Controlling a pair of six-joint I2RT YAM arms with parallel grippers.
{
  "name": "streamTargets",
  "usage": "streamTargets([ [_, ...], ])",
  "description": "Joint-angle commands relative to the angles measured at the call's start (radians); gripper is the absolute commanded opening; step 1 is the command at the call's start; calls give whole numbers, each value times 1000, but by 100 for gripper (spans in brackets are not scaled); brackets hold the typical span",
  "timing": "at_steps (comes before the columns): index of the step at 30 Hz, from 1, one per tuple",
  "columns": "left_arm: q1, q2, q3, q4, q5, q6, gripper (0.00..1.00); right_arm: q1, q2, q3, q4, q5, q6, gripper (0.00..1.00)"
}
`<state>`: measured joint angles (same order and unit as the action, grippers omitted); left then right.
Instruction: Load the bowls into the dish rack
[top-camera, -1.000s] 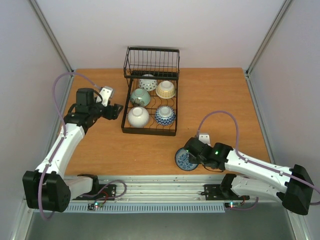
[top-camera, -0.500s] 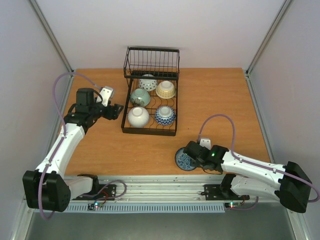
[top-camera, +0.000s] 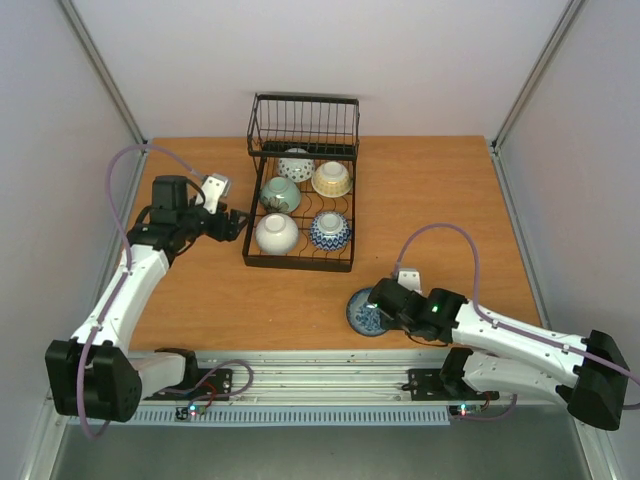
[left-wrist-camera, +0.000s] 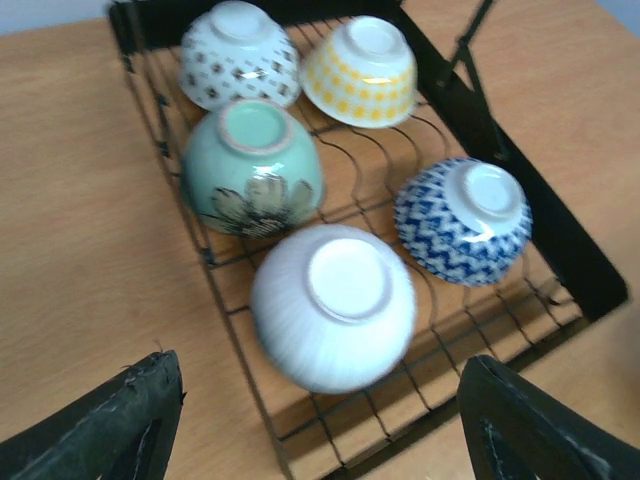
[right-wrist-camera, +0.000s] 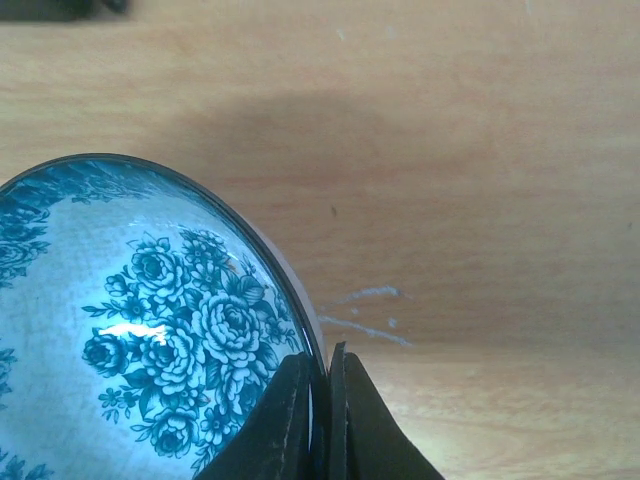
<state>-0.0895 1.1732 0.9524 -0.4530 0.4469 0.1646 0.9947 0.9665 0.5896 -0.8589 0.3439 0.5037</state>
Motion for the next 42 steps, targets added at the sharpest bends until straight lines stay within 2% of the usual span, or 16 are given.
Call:
streamTargets([
  [1,-3,67,92,-126,220,50,76,9,-14,151,29,80,-134,1],
  [5,-41,162,153,-272,357,141,73,9,72,253,99,84,-237,1],
  [11,-158,181,162,-371,333,249,72,8,248,380,197,81,-331,1],
  [22,-207,179,157,-397,339,289,72,9,485,608,277,22,-443,1],
  [30,-216,198,152,-383,310,283,72,12,534,694,311,-25,-480,1],
  [34,-221,211,152,-380,307,282,68,17,535,701,334,-32,-488,1],
  [36,-224,219,155,-382,303,282,59,18,538,709,337,-34,-487,1],
  [37,-224,222,156,-383,302,283,50,19,540,712,338,-34,-488,1],
  [39,-225,229,159,-383,297,282,26,19,541,714,341,-36,-487,1],
  [42,-226,235,160,-378,289,277,2,19,543,711,347,-42,-524,1],
])
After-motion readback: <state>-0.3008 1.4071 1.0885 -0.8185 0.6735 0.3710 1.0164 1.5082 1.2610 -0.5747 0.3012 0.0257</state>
